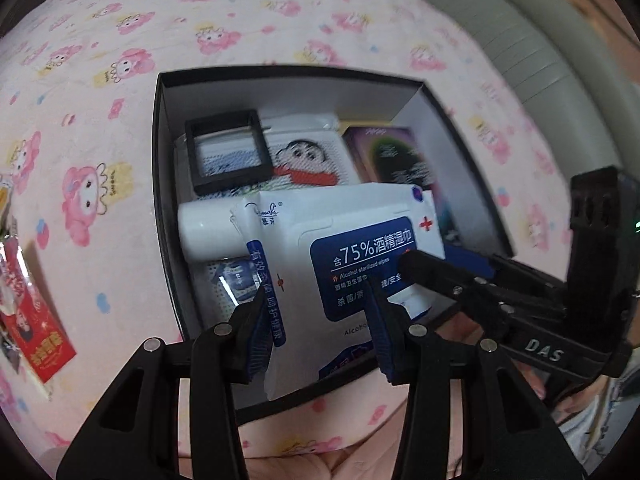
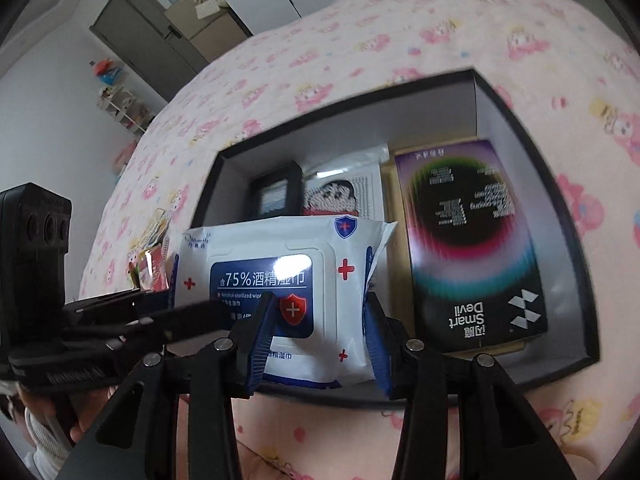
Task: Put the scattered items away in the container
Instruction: 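Lift the wipes pack with both grippers and carry it over the box, then lower the wipes pack into the box beside the white tube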
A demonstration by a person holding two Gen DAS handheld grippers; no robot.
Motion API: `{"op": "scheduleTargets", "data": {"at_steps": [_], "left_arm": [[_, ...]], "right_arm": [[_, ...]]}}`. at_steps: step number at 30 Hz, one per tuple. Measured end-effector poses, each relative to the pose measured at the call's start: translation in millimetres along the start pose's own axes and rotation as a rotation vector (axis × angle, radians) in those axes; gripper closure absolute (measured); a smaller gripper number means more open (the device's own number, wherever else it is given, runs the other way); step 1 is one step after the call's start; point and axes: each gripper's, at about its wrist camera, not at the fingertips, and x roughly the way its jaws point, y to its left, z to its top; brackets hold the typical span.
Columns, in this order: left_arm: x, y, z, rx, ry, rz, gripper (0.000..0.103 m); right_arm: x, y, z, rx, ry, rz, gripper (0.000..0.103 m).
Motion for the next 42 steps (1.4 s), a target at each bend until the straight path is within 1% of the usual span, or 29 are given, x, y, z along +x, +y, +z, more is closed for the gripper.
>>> {"op": "scheduleTargets", "data": {"at_steps": [2,4,7,8,9,12,14,17,19,21,24,28,29,31,33,35,38,41,42], "left_arm": [[11.9,2.1,4.5,-0.008,0.046,0.047,0.058],[22.1,6.0,7.4,-0.015,0.087,0.089,0.058],[28.6,5.7,11.4,-0.004,0.101,0.166,0.059],[28.3,7.0,13.2,-0.006,0.093,0.194,0.059],[28.2,8.6,14.2,-0.013,0.092,0.205,0.059],[21.7,13.8,12.7,-0.04,0.081,0.182,0.057],[10.1,16.4,7.9,-0.042,0.042,0.179,0.058],[-7.3,19.2,-3.9,-0.041,-0.017,0.162,0.058],[-14.0,18.2,-8.7,-0.033,-0.043,0.148,0.058],[-18.7,16.1,-12.5,-0.022,-0.064,0.135,0.058],[-13.4,9.7,-14.5,-0.015,-0.054,0.118,0.058],[-0.3,2.5,-12.4,-0.018,-0.023,0.111,0.059],[1.9,2.0,-12.3,-0.023,-0.019,0.113,0.064],[-1.3,6.0,-14.0,-0.05,-0.028,0.116,0.065],[-4.3,10.6,-16.0,-0.064,-0.034,0.114,0.065],[-5.3,13.5,-17.5,-0.069,-0.033,0.119,0.065],[-2.2,10.4,-18.8,-0.051,-0.029,0.117,0.065],[4.8,2.0,-18.9,-0.028,-0.024,0.107,0.065],[8.0,-1.2,-18.7,-0.02,-0.018,0.104,0.065]], "right_arm": [[9.9,-1.7,1.1,0.009,0.026,0.008,0.063],[23.9,-0.7,2.3,-0.007,0.077,-0.005,0.063],[37.4,6.6,1.7,-0.057,0.129,-0.041,0.063],[38.8,5.7,2.3,-0.051,0.129,-0.037,0.064],[40.1,4.6,3.0,-0.043,0.127,-0.031,0.064],[43.8,1.1,5.1,-0.019,0.122,-0.014,0.063],[43.8,-3.1,4.7,0.0,0.112,0.001,0.063],[29.5,-9.5,2.9,0.022,0.052,0.02,0.063],[18.5,-14.5,3.1,0.054,-0.007,0.041,0.063],[14.0,-18.1,3.7,0.075,-0.04,0.048,0.063],[23.8,-17.7,1.9,0.075,-0.014,0.025,0.063],[30.0,-7.3,-0.8,0.014,0.005,-0.019,0.063],[30.2,-5.9,-1.4,0.008,0.008,-0.009,0.063],[28.4,-4.7,-2.9,0.006,0.016,0.043,0.064],[29.5,0.2,-4.0,-0.006,0.027,0.113,0.065],[31.1,6.3,-4.9,-0.02,0.034,0.136,0.065],[27.8,8.5,-6.2,-0.042,0.002,0.05,0.065],[20.7,0.7,-4.2,-0.01,-0.038,-0.023,0.064],[19.7,-2.3,-3.3,-0.002,-0.044,-0.061,0.064]]}}
